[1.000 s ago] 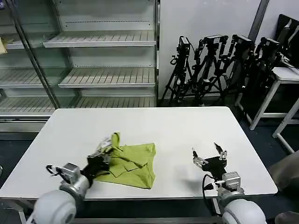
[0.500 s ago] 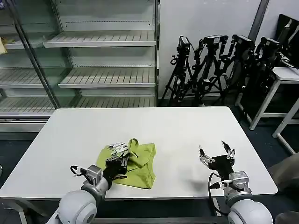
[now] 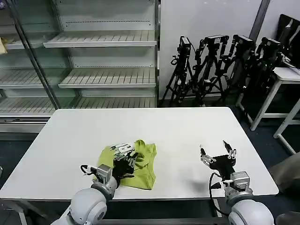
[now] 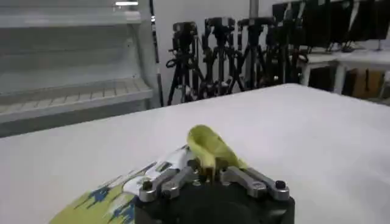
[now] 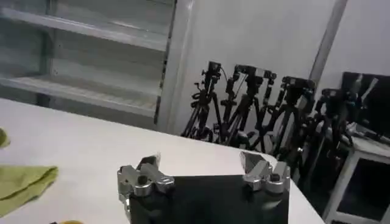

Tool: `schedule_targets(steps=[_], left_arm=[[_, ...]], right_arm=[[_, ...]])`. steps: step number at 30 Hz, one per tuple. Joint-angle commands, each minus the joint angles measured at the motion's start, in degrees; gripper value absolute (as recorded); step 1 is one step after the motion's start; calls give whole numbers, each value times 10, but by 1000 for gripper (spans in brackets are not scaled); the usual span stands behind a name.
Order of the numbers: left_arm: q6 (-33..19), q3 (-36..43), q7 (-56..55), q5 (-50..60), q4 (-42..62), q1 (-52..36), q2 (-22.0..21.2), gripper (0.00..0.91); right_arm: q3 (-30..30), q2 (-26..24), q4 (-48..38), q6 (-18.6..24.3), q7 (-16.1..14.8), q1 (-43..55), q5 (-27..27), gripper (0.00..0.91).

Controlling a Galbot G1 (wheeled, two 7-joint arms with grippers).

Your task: Fold and organize the clothes.

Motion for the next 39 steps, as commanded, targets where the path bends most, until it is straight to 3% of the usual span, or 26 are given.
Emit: schedule_targets(steps=[1, 8, 14, 22, 33, 34, 35, 36, 39], left_arm=[[-54, 20, -5, 3, 15, -19, -23, 907], [-91, -41, 14, -22, -37, -6, -4, 907], [-63, -138, -23, -23, -16, 53, 45, 907], [-48, -187, -3, -30, 46, 133, 17, 907], [-31, -200, 17, -140, 99, 103, 13, 907], [-29, -197, 22, -142, 102, 100, 12, 665], [-28, -194, 25, -144, 105, 99, 11, 91], [-28, -190, 28, -143, 108, 99, 9, 10], [-28, -187, 34, -138, 115, 96, 5, 10]], right_arm=[[4, 1, -2, 1, 0, -2, 0, 907], [0, 5, -9, 4, -1, -3, -5, 907], [-7, 16, -6, 6, -2, 4, -7, 907], [-17, 29, -7, 7, -3, 7, -13, 907], [-23, 29, -1, 4, -2, 1, -24, 907], [-24, 30, -1, 4, -2, 2, -24, 907], [-25, 30, -1, 4, -2, 3, -25, 907], [-26, 31, -1, 3, -2, 4, -27, 907], [-30, 31, 0, 2, -2, 4, -28, 907]])
